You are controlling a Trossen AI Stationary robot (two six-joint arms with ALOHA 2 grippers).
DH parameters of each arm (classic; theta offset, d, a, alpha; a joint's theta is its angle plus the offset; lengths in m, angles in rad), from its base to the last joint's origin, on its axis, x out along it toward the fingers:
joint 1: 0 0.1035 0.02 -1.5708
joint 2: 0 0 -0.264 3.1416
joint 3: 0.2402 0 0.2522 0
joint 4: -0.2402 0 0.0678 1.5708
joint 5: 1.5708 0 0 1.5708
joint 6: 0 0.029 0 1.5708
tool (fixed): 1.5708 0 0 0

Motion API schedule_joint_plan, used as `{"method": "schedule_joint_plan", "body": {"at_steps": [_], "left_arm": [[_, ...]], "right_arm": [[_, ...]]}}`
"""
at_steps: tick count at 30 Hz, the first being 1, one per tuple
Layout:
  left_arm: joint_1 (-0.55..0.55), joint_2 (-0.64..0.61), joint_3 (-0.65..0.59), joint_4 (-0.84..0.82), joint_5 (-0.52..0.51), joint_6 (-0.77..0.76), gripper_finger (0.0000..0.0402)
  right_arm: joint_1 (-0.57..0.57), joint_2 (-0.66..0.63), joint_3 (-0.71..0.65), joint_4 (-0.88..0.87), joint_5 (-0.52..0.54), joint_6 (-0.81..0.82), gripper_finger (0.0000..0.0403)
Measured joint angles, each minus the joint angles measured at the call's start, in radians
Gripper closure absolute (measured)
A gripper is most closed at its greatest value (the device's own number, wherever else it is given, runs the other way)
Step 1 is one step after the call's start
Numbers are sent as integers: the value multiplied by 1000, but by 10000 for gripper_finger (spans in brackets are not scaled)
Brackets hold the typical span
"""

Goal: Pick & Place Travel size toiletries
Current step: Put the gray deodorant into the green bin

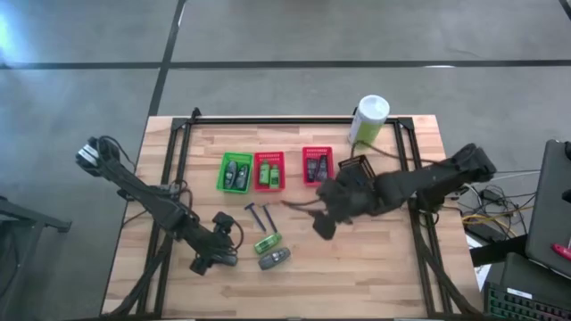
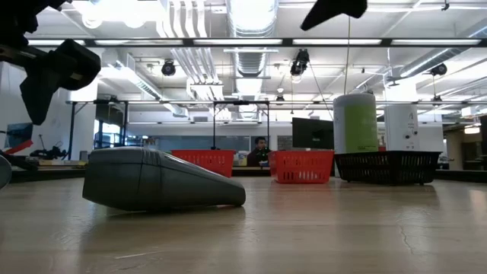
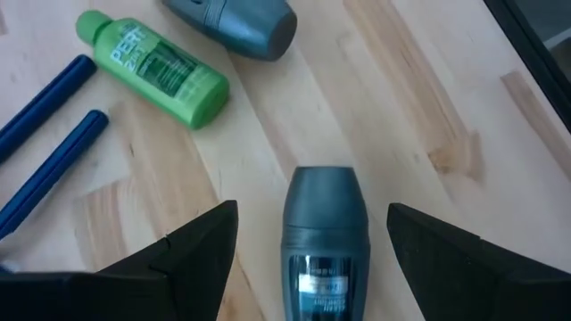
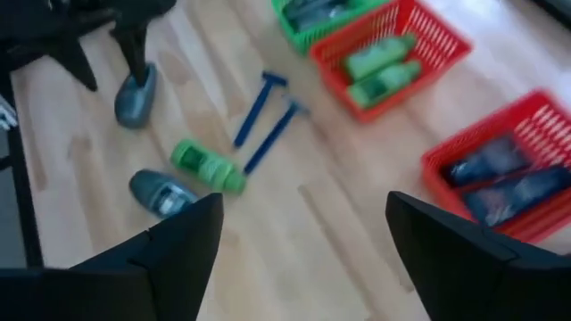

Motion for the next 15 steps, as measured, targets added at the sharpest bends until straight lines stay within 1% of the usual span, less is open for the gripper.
{"method": "schedule_joint_plan", "body": {"at_steps": [4, 9, 15], "left_arm": [[-2, 30, 6, 6, 18, -40, 108], [-19, 65, 7, 16, 46, -67, 108], [-39, 117, 8, 27, 27, -62, 108]], "right_arm": [[-78, -55, -34, 22, -2, -84, 111], [-165, -118, -98, 20, -1, -119, 128], [-200, -155, -157, 26, -4, -123, 143]]}}
